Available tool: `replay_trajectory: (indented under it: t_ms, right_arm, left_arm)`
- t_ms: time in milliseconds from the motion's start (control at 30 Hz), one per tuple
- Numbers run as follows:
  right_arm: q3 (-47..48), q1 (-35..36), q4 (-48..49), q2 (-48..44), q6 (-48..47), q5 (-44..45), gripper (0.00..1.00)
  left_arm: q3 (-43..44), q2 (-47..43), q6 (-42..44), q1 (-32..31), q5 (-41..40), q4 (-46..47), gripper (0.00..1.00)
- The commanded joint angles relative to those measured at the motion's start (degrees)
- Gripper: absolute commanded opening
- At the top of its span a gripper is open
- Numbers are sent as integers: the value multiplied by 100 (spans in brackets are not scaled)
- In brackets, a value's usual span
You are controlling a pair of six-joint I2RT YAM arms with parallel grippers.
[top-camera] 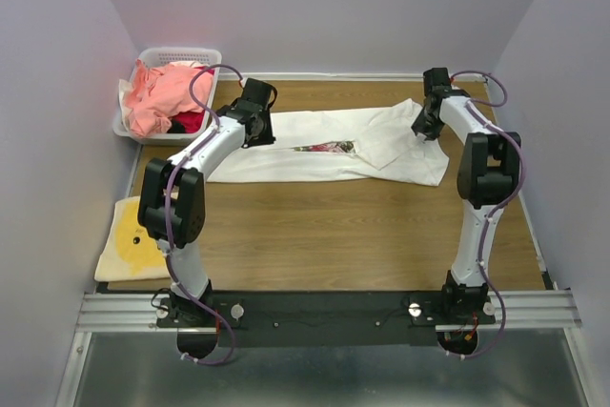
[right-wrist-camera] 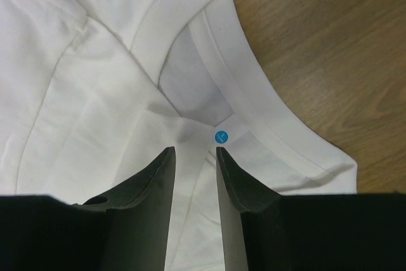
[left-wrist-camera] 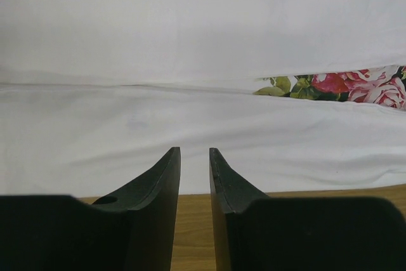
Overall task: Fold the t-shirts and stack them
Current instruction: Fold the tshirt
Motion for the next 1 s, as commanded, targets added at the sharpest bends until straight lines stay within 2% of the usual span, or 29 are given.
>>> replay_trajectory:
  t_ms: [0, 367, 400, 433, 533, 633, 967]
  right_arm:
    - [392, -31, 97, 364, -97, 4, 40]
    - [304, -75, 106, 515, -62, 57, 38]
    - [313, -92, 97, 541, -62, 57, 36]
    - [313, -101, 97, 541, -71, 48, 28]
    - [339, -118, 97, 559, -54, 13, 12]
    - [366, -101, 97, 515, -62, -5, 3]
    - [638, -101, 97, 225, -71, -206, 1]
  left_arm:
    - [33, 103, 7, 21, 20, 28, 33]
    - [182, 235, -11, 21, -51, -104, 33]
    - [191, 244, -11, 21, -59, -112, 33]
    - [208, 252, -11, 21, -68, -121, 33]
    - [226, 270, -2, 21, -103, -165, 33]
    - [208, 261, -10, 13, -121, -165, 32]
    - [112, 226, -28, 13, -183, -156, 31]
